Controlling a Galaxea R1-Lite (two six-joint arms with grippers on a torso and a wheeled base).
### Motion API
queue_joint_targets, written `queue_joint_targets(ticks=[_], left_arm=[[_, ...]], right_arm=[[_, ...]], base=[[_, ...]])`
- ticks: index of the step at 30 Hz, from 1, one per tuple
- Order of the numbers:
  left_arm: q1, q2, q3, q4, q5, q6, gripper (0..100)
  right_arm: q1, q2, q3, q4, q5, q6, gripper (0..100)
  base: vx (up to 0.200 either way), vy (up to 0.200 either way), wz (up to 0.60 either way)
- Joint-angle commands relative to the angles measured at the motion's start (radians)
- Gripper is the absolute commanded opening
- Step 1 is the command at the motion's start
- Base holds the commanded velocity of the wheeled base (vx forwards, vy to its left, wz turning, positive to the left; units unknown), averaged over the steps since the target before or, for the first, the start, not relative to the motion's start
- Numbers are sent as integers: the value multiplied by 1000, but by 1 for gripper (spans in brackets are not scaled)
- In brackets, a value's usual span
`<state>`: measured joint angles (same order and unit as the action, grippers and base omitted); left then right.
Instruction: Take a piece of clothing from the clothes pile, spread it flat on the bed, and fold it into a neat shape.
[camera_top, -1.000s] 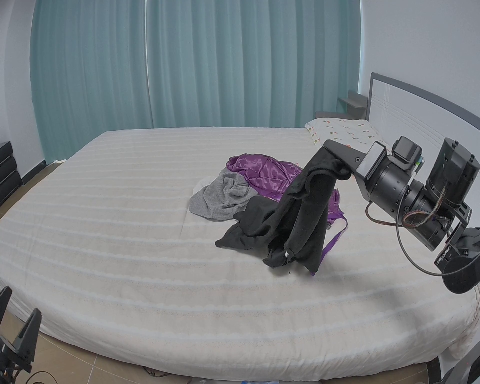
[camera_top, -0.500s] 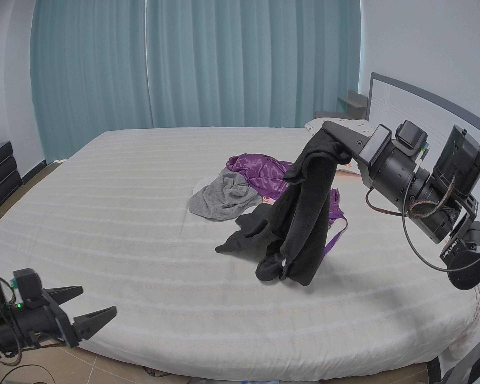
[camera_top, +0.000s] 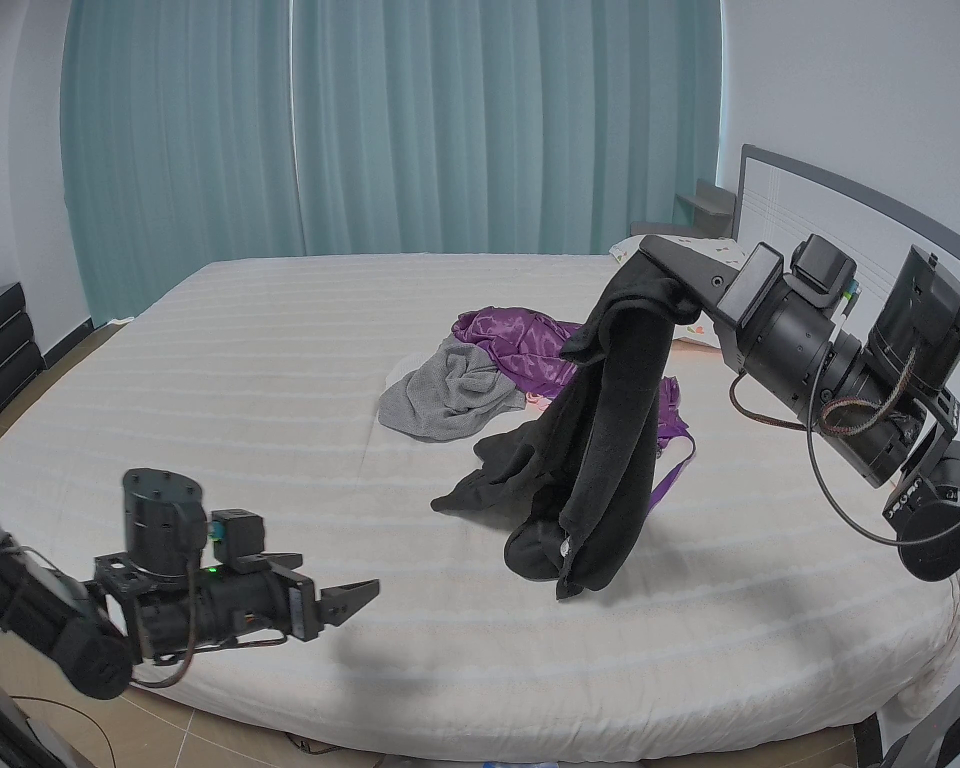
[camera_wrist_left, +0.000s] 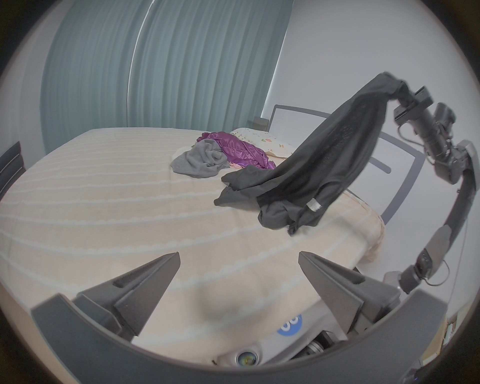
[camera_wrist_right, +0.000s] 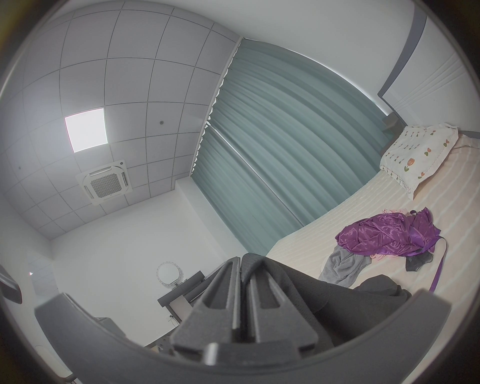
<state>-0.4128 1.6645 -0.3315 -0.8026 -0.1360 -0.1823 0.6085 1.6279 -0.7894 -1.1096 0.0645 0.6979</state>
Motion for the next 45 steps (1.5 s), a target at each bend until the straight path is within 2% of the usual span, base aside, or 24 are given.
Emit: queue_joint_targets(ticks=[1, 8, 18, 23, 31, 32, 39, 45], left_arm=[[-127, 417, -147, -225, 125, -42, 100], [-149, 621, -359, -256, 176, -34, 100], [-124, 778, -624, -244, 202, -34, 100], [-109, 836, -768, -162, 205, -35, 100], [-103, 931, -920, -152, 236, -35, 100], [-103, 939, -940, -153, 251, -37, 0], [-90, 902, -897, -164, 306, -62, 0], [-47, 699, -722, -167, 311, -143, 0]], right_arm=[[0, -11, -8, 4, 0, -1, 0], [-6, -3, -11, 4, 3, -1, 0], [-1, -26, -2, 4, 1, 0, 0], [-1, -34, -5, 5, 1, 0, 0], [-7, -31, 1, 4, 3, 2, 0], [-7, -31, 1, 4, 3, 2, 0], [-62, 1, 2, 2, 11, 12, 0], [-159, 104, -13, -7, 14, 12, 0]], base=[[0, 0, 0], [0, 0, 0], [0, 0, 0], [0, 0, 0], [0, 0, 0], [0, 0, 0], [0, 0, 0], [0, 0, 0]])
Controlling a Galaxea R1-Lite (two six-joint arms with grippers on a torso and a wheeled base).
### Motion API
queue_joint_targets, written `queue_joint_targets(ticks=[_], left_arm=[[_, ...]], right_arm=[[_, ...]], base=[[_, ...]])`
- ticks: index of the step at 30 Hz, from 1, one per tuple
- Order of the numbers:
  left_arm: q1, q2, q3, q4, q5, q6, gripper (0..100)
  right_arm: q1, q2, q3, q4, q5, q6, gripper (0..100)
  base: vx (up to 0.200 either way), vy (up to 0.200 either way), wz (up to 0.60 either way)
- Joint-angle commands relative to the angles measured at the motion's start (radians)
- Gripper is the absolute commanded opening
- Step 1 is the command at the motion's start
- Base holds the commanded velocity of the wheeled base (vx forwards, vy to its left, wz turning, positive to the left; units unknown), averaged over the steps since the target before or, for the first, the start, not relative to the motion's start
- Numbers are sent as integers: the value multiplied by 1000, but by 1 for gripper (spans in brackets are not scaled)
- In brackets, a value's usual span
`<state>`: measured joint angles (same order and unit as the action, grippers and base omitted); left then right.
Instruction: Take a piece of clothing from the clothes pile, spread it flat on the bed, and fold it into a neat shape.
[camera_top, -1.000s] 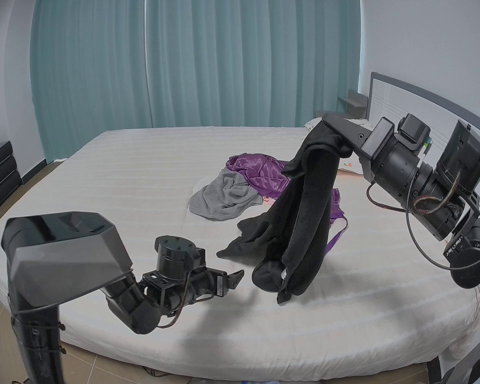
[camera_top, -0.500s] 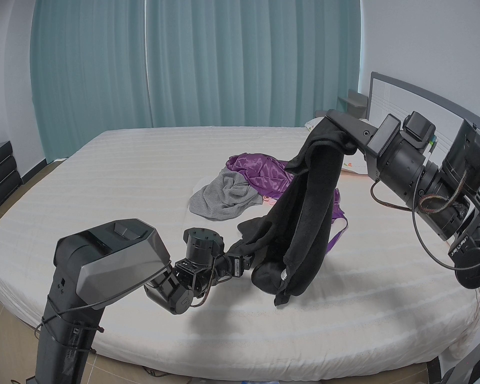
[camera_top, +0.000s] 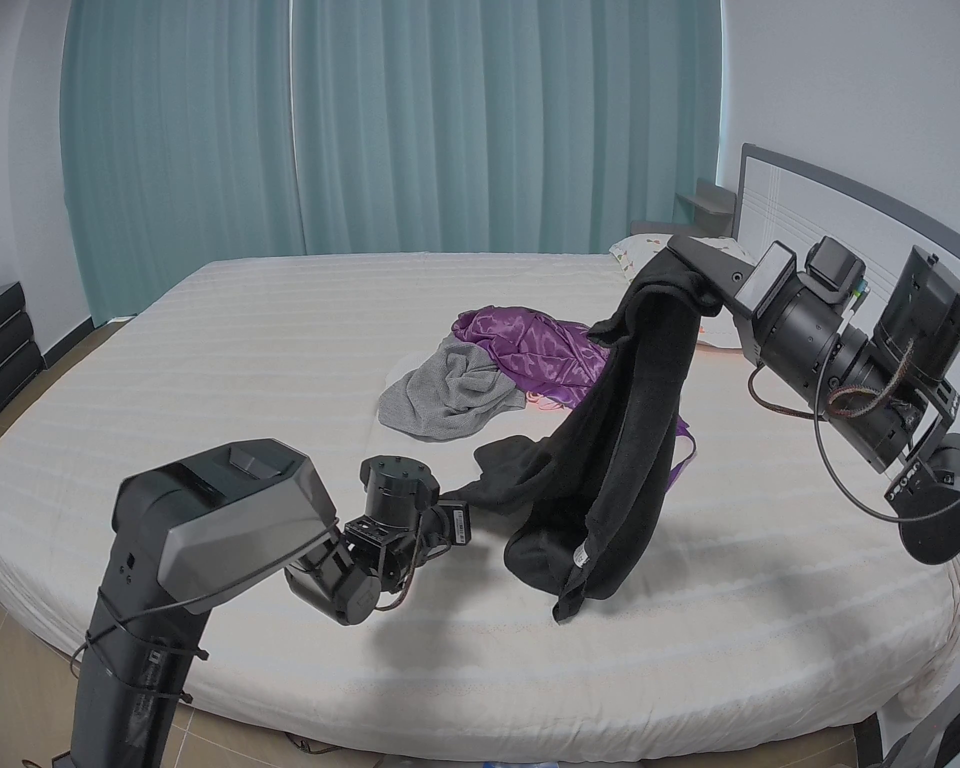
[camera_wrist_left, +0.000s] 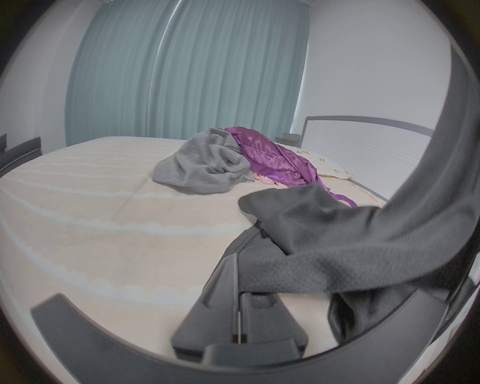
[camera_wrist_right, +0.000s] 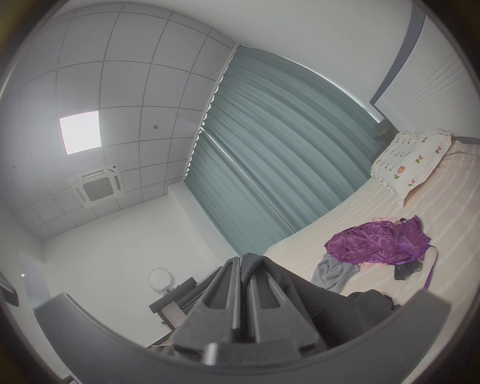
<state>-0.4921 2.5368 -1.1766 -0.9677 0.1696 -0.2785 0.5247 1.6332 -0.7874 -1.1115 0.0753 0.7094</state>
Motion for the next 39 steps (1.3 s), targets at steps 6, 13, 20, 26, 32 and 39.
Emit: queue_joint_targets(ticks=[6, 13, 20, 26, 32, 39], left_arm=[[63, -383, 232, 0, 62, -125, 0], [83, -596, 261, -28, 185, -200, 0], [102, -771, 272, -31, 197, -225, 0], [104, -823, 417, -31, 185, -240, 0], [47, -796, 551, -31, 149, -353, 0], [7, -747, 618, -40, 87, -426, 0]], right_arm=[[-127, 289, -104, -11, -20, 1, 0], [-132, 387, -363, -13, -247, -67, 0], [-149, 274, -510, -1, -249, -100, 0], [-134, 251, -266, -16, -137, -87, 0], [-98, 332, -39, -83, -43, 7, 0], [-60, 399, 48, -162, -32, 90, 0]], base=[[0, 0, 0], [0, 0, 0], [0, 0, 0], [0, 0, 0], [0, 0, 0], [0, 0, 0]])
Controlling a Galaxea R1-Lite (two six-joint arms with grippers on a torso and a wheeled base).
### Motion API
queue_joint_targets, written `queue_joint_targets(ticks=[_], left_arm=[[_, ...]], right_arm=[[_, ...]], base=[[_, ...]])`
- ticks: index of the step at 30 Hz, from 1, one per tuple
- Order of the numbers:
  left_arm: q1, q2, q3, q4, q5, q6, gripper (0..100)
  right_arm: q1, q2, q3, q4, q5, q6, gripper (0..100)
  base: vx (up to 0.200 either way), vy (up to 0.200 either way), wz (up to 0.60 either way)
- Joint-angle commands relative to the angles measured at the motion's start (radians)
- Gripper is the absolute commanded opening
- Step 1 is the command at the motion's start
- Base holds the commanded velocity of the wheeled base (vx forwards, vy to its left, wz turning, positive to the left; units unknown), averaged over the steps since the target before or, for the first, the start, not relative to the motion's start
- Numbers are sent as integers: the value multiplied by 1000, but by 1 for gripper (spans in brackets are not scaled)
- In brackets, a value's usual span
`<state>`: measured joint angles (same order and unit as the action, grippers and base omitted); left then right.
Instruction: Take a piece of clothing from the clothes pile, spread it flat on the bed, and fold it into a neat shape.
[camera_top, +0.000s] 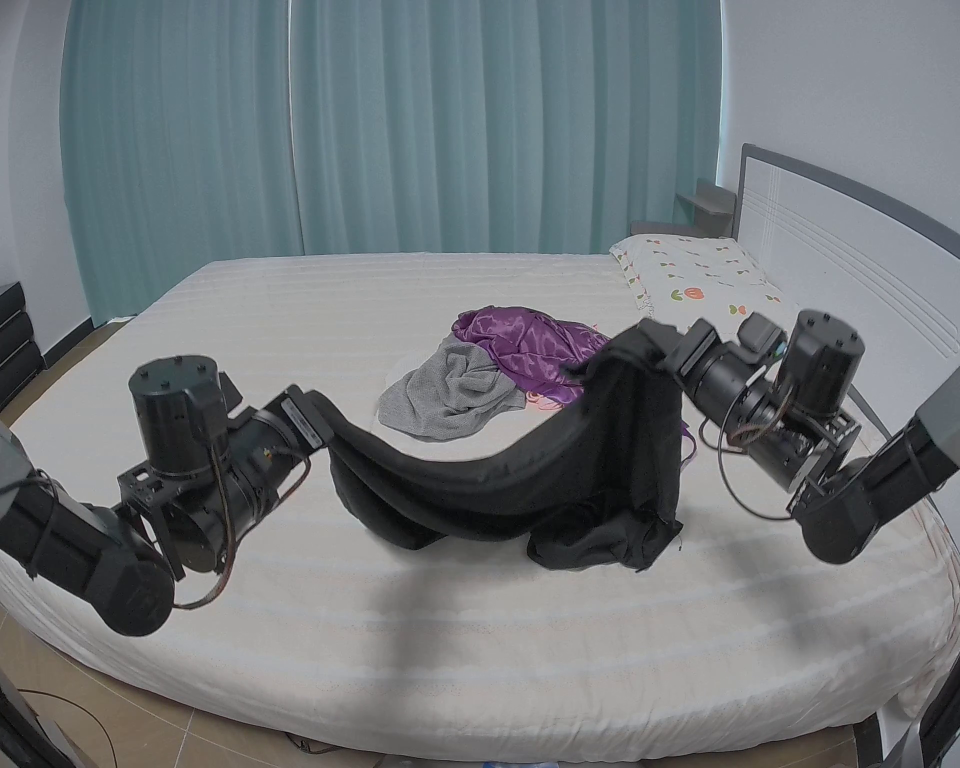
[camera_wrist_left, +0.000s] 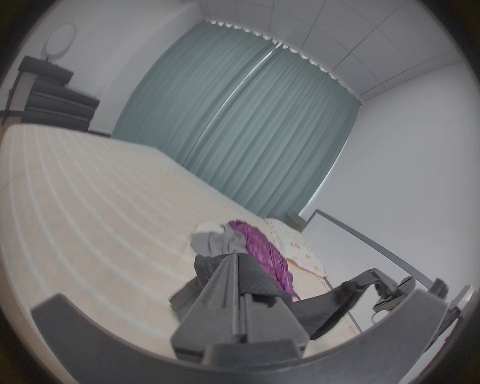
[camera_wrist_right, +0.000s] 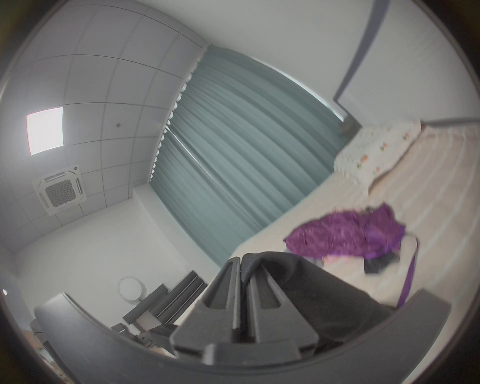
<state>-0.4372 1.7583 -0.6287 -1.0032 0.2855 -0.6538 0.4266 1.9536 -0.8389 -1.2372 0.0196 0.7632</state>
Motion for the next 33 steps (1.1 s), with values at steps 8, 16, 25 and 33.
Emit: queue_joint_targets(ticks=[8, 16, 25, 33], left_arm=[[-86, 109, 156, -5, -42, -127, 0], [-86, 101, 178, -6, -43, -147, 0], [-84, 101, 187, -6, -55, -191, 0], [-81, 104, 181, -6, -59, -193, 0]], right_arm=[[38, 96, 176, -36, 25, 107, 0], [34, 96, 231, -39, 22, 108, 0], [34, 76, 274, -56, 13, 105, 0], [35, 65, 276, -70, 11, 105, 0]], base=[[0, 0, 0], [0, 0, 0], [-89, 0, 0], [-50, 0, 0]])
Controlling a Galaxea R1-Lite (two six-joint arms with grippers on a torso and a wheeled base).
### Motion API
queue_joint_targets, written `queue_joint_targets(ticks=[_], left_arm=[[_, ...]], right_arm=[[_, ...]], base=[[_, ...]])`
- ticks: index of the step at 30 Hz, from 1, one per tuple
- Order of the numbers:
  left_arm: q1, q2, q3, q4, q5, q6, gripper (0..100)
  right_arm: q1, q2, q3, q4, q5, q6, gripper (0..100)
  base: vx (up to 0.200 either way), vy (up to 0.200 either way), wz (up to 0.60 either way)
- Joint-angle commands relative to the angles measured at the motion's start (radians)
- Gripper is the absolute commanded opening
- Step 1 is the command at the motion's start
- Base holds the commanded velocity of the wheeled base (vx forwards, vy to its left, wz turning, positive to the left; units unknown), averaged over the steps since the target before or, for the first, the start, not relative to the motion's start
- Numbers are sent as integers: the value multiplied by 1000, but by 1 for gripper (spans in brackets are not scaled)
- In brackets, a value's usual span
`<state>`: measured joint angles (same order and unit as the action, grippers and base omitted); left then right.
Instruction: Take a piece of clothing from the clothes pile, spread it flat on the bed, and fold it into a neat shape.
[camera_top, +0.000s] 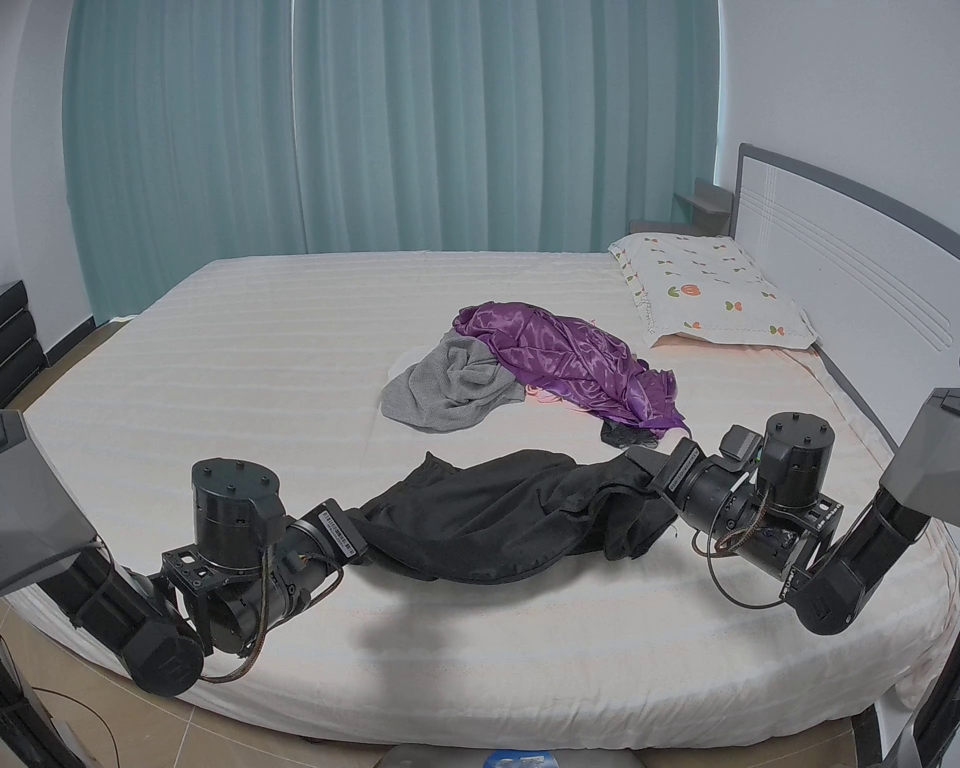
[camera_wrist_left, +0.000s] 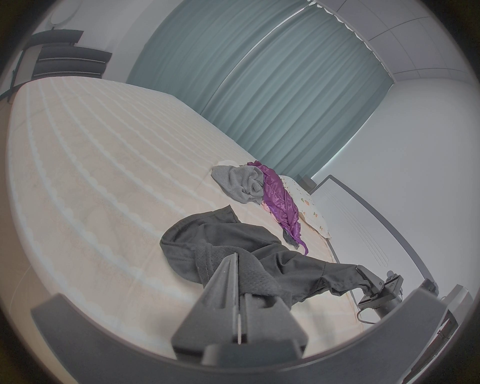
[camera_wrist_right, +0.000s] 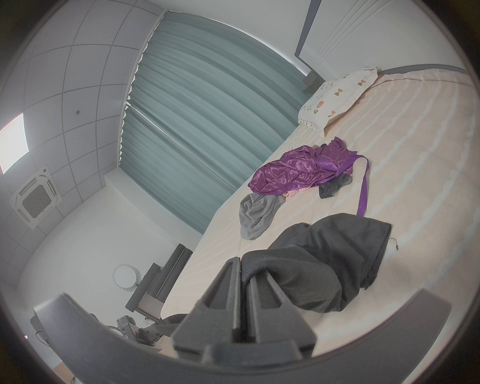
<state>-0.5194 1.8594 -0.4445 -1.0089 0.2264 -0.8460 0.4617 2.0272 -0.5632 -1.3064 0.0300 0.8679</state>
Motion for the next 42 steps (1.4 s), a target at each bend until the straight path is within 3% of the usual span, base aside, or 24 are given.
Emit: queue_joint_targets(ticks=[1, 9, 14, 28, 42], left_arm=[[1, 4, -10, 0, 4, -1, 0], [9, 1, -17, -2, 4, -30, 0], [28, -6, -17, -45, -25, -96, 0], [41, -35, -14, -85, -25, -91, 0], [41, -39, -10, -83, -25, -90, 0]], right_arm=[[0, -12, 0, -1, -1, 0, 0], [0, -13, 0, -8, -2, 0, 0], [0, -15, -1, -8, -21, -3, 0], [2, -22, -1, -65, -74, -41, 0], [-3, -12, -1, -102, -73, -49, 0]], base=[[0, 0, 0], [0, 0, 0], [0, 200, 0], [0, 200, 0], [0, 200, 0]])
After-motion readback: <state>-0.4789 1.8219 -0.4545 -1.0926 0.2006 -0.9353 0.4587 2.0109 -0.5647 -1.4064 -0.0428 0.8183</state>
